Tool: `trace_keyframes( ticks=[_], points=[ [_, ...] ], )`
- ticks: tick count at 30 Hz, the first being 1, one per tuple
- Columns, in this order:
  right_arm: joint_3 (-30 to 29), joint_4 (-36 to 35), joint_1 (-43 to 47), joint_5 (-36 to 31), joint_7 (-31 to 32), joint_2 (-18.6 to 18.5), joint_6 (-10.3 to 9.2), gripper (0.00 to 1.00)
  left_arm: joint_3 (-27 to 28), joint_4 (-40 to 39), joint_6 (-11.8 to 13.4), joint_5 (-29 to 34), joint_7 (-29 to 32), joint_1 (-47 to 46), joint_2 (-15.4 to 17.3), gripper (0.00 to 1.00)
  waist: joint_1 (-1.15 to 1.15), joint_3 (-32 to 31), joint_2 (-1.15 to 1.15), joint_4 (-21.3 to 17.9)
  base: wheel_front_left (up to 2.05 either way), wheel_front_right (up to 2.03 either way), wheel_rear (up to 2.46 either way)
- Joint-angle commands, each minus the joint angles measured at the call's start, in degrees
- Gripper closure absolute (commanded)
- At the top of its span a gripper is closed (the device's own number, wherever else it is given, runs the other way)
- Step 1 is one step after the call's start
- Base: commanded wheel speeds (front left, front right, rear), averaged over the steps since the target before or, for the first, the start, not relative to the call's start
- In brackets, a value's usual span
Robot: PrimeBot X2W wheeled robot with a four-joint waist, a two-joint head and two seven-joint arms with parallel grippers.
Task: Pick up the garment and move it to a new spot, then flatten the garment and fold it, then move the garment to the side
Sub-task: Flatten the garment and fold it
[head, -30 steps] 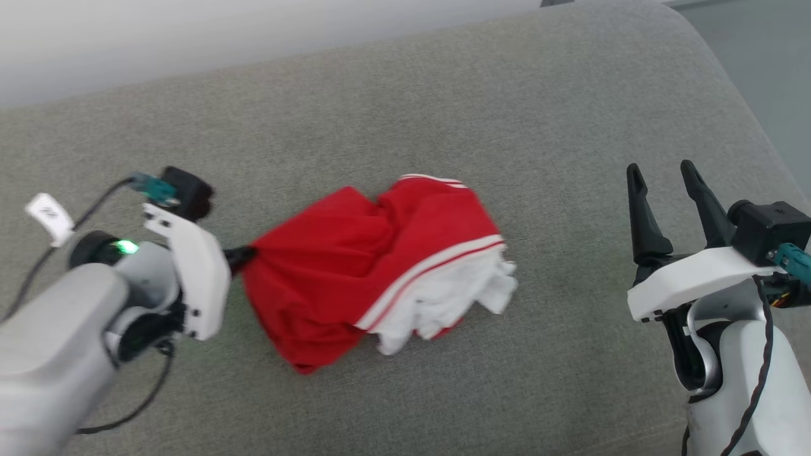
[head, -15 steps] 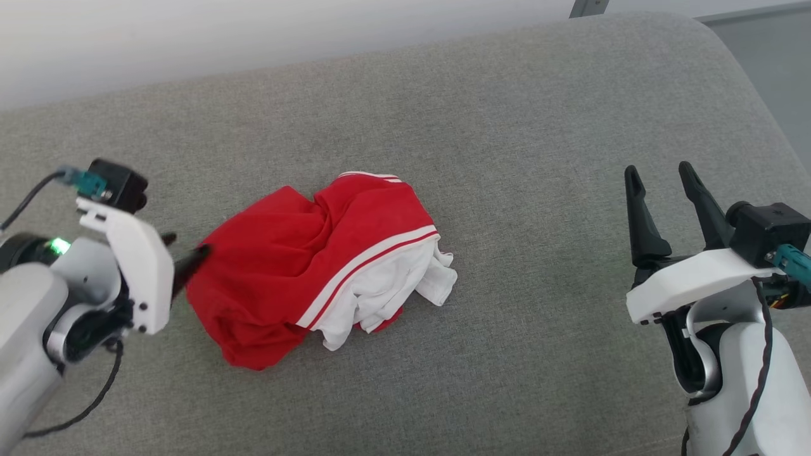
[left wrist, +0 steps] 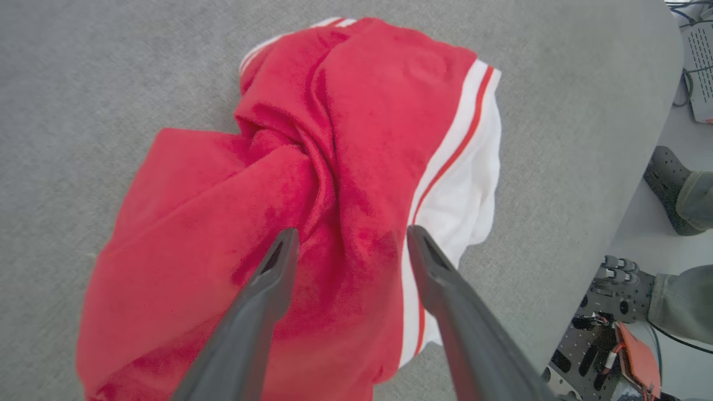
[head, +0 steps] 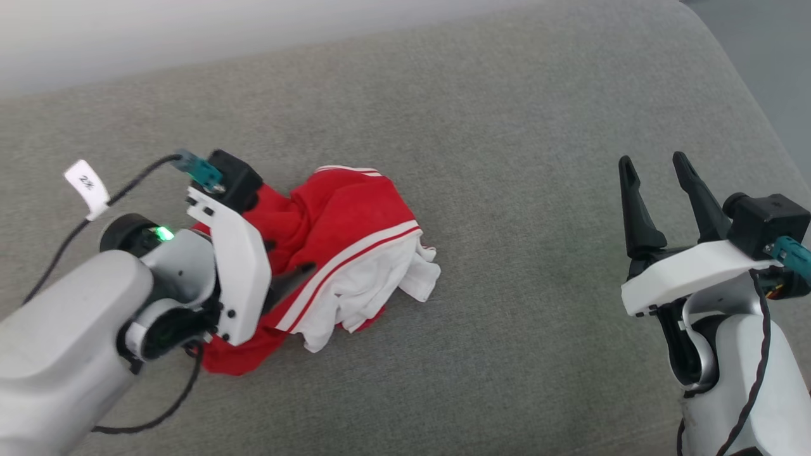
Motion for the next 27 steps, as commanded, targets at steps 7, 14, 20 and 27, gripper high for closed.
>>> trace_keyframes(
  ticks=[7,14,20,27],
  points=[
    [1.1,0.6,-1.7,1.5,-1.1,0.0,-0.02,0.0,-4.6,2.3,-0.3,5.5,2.2,0.0,-0.1,0.0,0.0,2.8,0.0,-2.6,0.0,0.0,0.0],
    [1.7,2.0,-2.3,1.8,-2.0,0.0,-0.02,0.0,-7.6,10.2,-2.2,7.9,1.2,1.1,-1.8,1.0,0.0,3.8,0.0,-2.8,0.0,0.0,0.0],
    [1.1,2.7,-2.1,1.1,-2.3,0.0,-0.02,0.0,-3.5,10.5,-2.1,4.5,-1.4,-0.9,-2.4,1.0,0.0,2.9,0.0,-1.8,0.0,0.0,0.0],
    [0.6,2.8,-1.3,0.8,-1.9,0.0,-0.02,0.0,0.8,12.1,0.3,3.0,-5.2,-2.0,0.0,1.0,0.0,1.8,0.0,-0.5,0.0,0.0,0.0]
  ],
)
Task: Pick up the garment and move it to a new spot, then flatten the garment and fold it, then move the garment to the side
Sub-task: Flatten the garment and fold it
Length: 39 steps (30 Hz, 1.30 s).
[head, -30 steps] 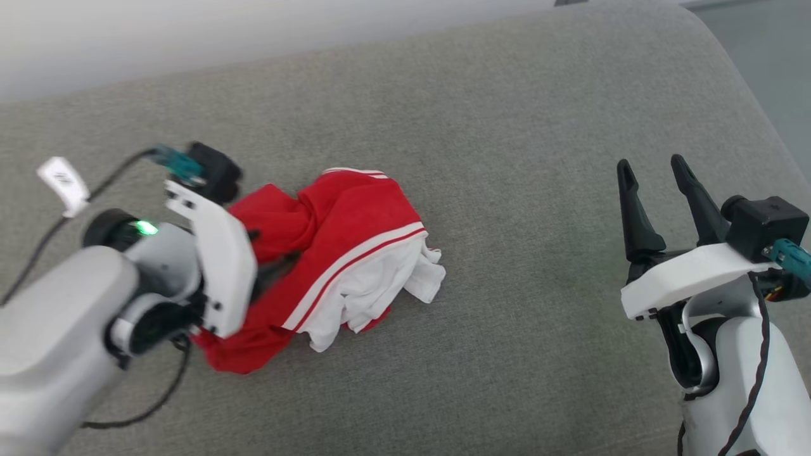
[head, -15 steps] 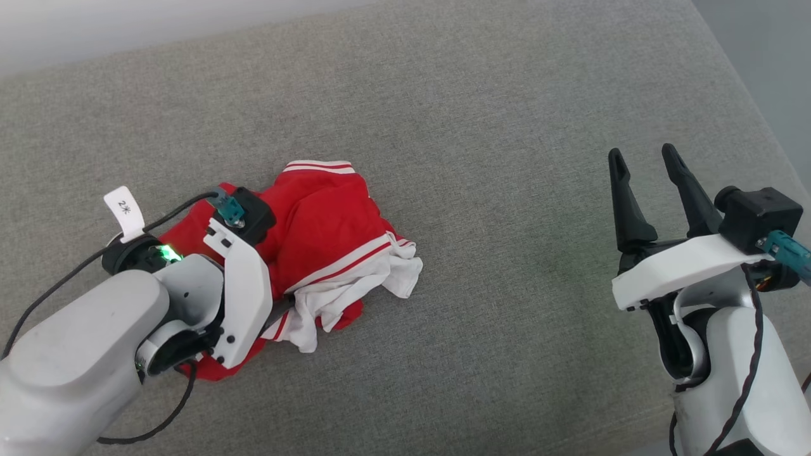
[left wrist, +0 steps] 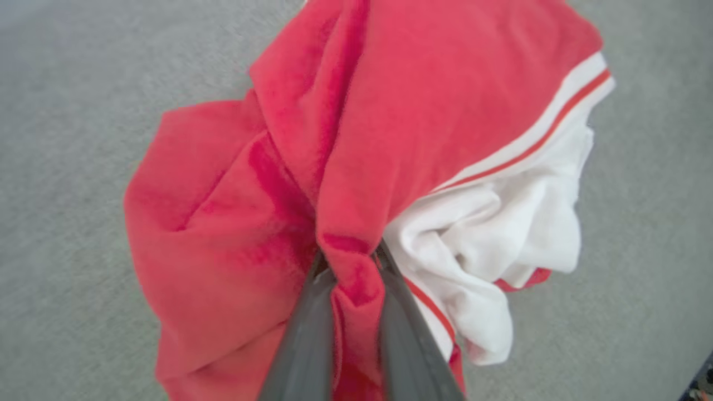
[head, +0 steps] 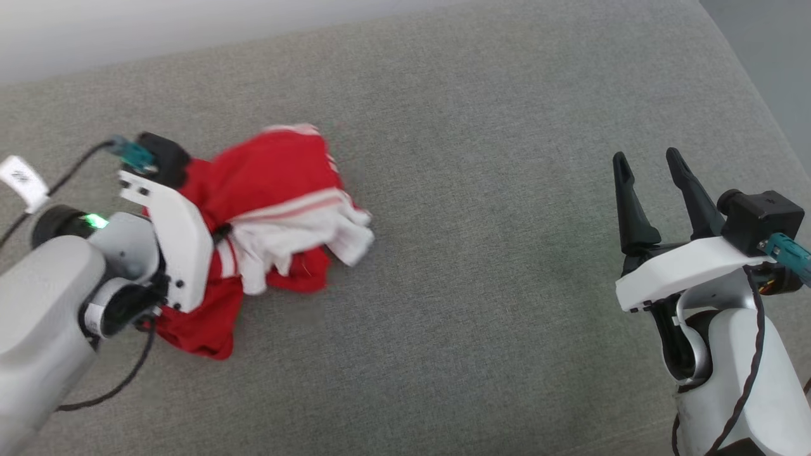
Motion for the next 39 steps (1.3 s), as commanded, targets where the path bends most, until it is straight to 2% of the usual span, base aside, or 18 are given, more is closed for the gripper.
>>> trace_keyframes(
  ticks=[1,6,7,8,9,15,21,28,39],
  points=[
    [0.0,0.0,0.4,-0.1,0.2,0.0,-0.02,0.0,0.5,0.9,0.7,0.2,-1.0,-0.5,0.0,1.0,0.0,-0.3,0.0,0.4,0.0,0.0,0.0],
    [0.1,-0.3,0.5,0.0,0.3,0.0,-0.02,0.0,0.6,2.8,-0.4,-0.1,-1.6,-0.1,0.5,1.0,0.0,-0.4,0.0,0.8,0.0,0.0,0.0],
    [0.1,-0.3,0.5,0.1,0.3,0.0,-0.02,0.0,0.5,3.0,-0.7,0.0,-1.8,-0.3,0.4,0.74,0.0,-0.4,0.0,0.8,0.0,0.0,0.0],
    [0.1,-0.4,0.6,0.1,0.3,0.0,-0.02,0.0,0.4,3.0,-1.0,0.5,-1.9,-0.8,0.4,0.21,0.0,-0.3,0.0,0.9,0.0,0.0,0.0],
    [0.2,-0.4,0.5,0.1,0.4,0.0,-0.02,0.0,0.4,3.1,-1.0,0.4,-1.5,-1.3,0.4,0.0,0.0,-0.3,0.0,1.0,0.0,0.0,0.0],
    [0.7,-1.1,0.5,0.2,-0.1,0.0,-0.02,0.0,0.0,0.0,-0.8,0.9,1.6,-4.1,0.3,0.0,0.0,-0.6,0.0,1.0,0.0,0.0,0.0],
    [1.1,-1.4,0.9,0.4,-0.3,0.0,-0.02,0.0,-1.0,-6.4,-0.2,0.1,5.8,-5.5,-0.9,0.0,0.0,-1.0,0.0,0.5,0.0,0.0,0.0],
    [2.0,-1.0,0.0,1.3,-1.1,0.0,-0.02,0.0,-3.3,-11.4,0.2,0.1,8.4,-3.9,-2.1,0.0,0.0,0.2,0.0,-1.0,0.0,0.0,0.0],
    [2.6,0.4,-0.8,1.9,-2.6,0.0,-0.02,0.0,-6.3,-6.8,0.6,5.4,7.3,-4.1,-2.3,0.0,0.0,1.7,0.0,-2.2,0.0,0.0,0.0]
  ],
)
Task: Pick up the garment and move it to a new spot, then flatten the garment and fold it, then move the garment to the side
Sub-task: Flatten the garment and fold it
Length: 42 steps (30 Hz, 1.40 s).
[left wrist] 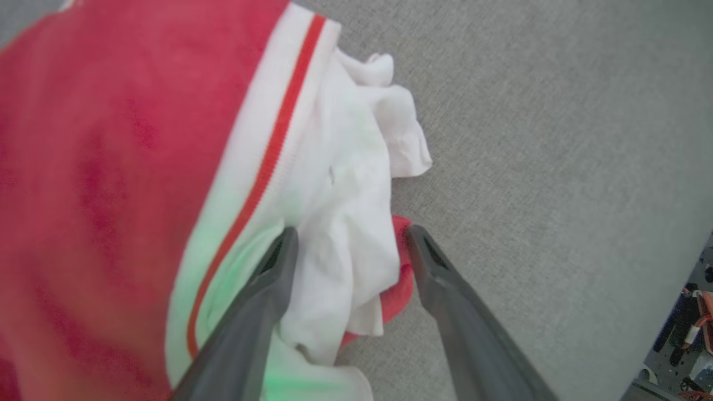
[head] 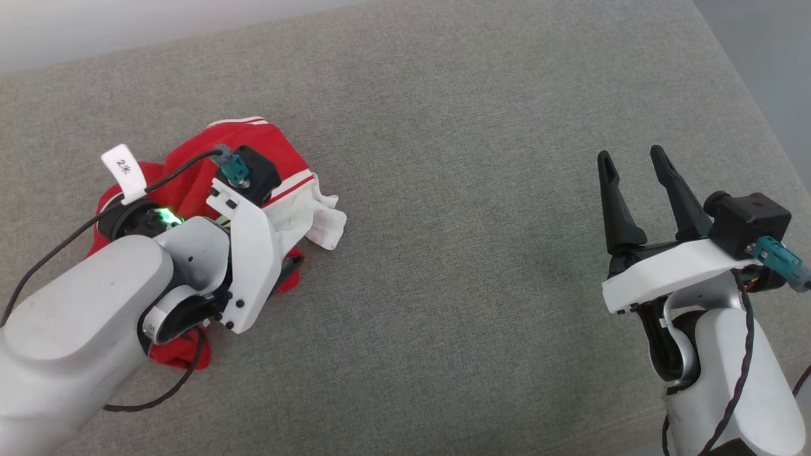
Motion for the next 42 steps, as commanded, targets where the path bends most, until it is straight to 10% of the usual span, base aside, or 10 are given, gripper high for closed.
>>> trace_keyframes(
  ticks=[1,4,5,6,9,28,42],
  points=[
    [0.1,0.2,-0.7,0.4,-0.6,0.0,-0.02,0.0,0.2,0.8,0.1,0.4,-0.8,-0.3,-0.3,0.0,0.0,0.1,0.0,-0.1,0.0,0.0,0.0],
    [0.1,0.6,-0.7,0.4,-0.7,0.0,-0.02,0.0,0.7,2.4,0.3,-0.4,-1.4,-0.2,-0.7,0.1,0.0,0.1,0.0,-0.2,0.0,0.0,0.0],
    [0.1,0.7,-0.8,0.3,-0.7,0.0,-0.02,0.0,0.7,2.7,0.0,-0.2,-1.4,-0.4,-0.8,0.54,0.0,0.1,0.0,-0.1,0.0,0.0,0.0],
    [0.1,0.8,-0.8,0.3,-0.8,0.0,-0.02,0.0,0.9,3.0,0.1,-0.7,-1.5,-0.4,-1.0,0.72,0.0,0.1,0.0,-0.1,0.0,0.0,0.0],
    [0.0,1.0,-0.6,0.2,-1.0,0.0,-0.02,0.0,1.2,3.3,-0.2,-1.3,-1.4,-0.6,-1.2,1.0,0.0,-0.1,0.0,0.0,0.0,0.0,0.0],
    [-0.1,1.3,-0.3,-0.4,-0.8,0.0,-0.02,0.0,4.2,1.2,0.6,-6.4,-1.4,0.5,-0.2,1.0,0.0,-0.5,0.0,0.9,0.0,0.0,0.0],
    [-0.4,1.5,0.1,-0.5,-0.8,0.0,-0.02,0.0,11.9,-5.8,8.3,-13.9,-3.5,4.3,7.5,1.0,0.0,-0.6,0.0,1.7,0.0,0.0,0.0]
  ],
)
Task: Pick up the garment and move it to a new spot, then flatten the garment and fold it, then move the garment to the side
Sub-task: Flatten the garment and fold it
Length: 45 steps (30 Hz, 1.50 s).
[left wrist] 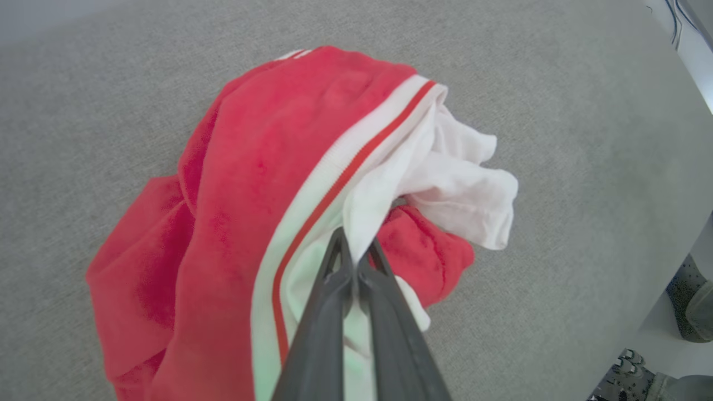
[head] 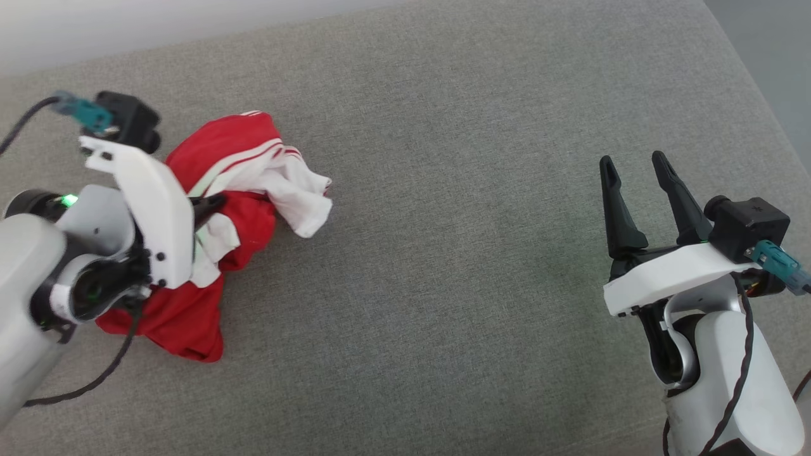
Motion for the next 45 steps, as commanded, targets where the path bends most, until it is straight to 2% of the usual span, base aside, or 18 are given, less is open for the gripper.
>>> trace_keyframes(
  ticks=[1,9,15,16,17,18,19,20,25,34,38,39,45],
  points=[
    [0.0,0.1,-0.1,-0.4,0.1,0.0,-0.02,0.0,1.1,-0.3,1.1,-1.6,-1.2,1.6,1.0,1.0,0.0,0.0,0.0,0.1,0.0,0.0,0.0],
    [0.0,0.7,-0.1,-0.6,0.0,0.0,-0.02,0.0,4.9,2.5,3.9,-5.5,-6.3,7.4,3.7,1.0,0.0,-0.4,0.0,0.7,0.0,0.0,0.0],
    [0.1,0.9,0.2,-0.6,0.2,0.0,-0.02,0.0,4.6,7.0,3.2,-5.2,-8.7,9.8,3.5,1.0,0.0,-1.0,0.0,1.4,0.0,0.0,0.0],
    [0.2,0.9,0.3,-0.7,0.3,0.0,-0.02,0.0,4.7,7.9,2.7,-5.0,-9.3,9.8,3.1,0.88,0.0,-1.2,0.0,1.6,0.0,0.0,0.0],
    [0.2,0.9,0.3,-0.9,0.3,0.0,-0.02,0.0,4.6,8.6,2.3,-4.8,-9.8,9.7,2.7,0.59,0.0,-1.4,0.0,1.8,0.0,0.0,0.0],
    [0.3,0.9,0.5,-1.0,0.4,0.0,-0.02,0.0,4.5,9.3,2.0,-4.7,-10.1,9.7,2.4,0.45,0.0,-1.7,0.0,2.0,0.0,0.0,0.0],
    [0.3,0.9,0.6,-1.2,0.6,0.0,-0.02,0.0,4.5,9.6,1.5,-4.5,-10.6,9.5,2.2,0.08,0.0,-2.0,0.0,2.3,0.0,0.0,0.0],
    [0.4,0.8,0.7,-1.3,0.9,0.0,-0.02,0.0,4.7,9.9,0.9,-4.6,-11.0,9.3,1.9,0.0,0.0,-2.4,0.0,2.5,0.0,0.0,0.0],
    [0.4,0.4,1.7,-2.0,1.6,0.0,-0.02,0.0,4.7,9.1,-0.8,-3.6,-13.2,9.2,1.1,0.0,0.0,-4.5,0.0,4.1,0.0,0.0,0.0],
    [1.0,-1.0,4.5,-3.1,3.9,0.0,-0.02,0.0,5.5,4.0,-1.2,-1.8,-21.0,13.0,1.0,0.0,0.0,-8.1,0.0,8.1,0.0,0.0,0.0],
    [1.9,-1.8,5.5,-3.3,5.0,0.0,-0.02,0.0,6.0,1.4,-0.9,0.9,-27.3,15.4,1.8,0.0,0.0,-9.2,0.0,10.1,0.0,0.0,0.0],
    [2.5,-2.0,5.8,-3.5,5.6,0.0,-0.02,0.0,6.2,0.4,-0.4,2.9,-30.8,16.6,2.4,0.0,0.0,-9.3,0.0,11.3,0.0,0.0,0.0],
    [4.7,-2.2,5.9,-3.0,7.5,-0.6,-0.02,0.0,7.5,-2.0,1.1,7.4,-42.0,20.4,2.5,0.0,0.0,-9.1,0.0,15.1,0.0,0.0,0.0]
  ],
)
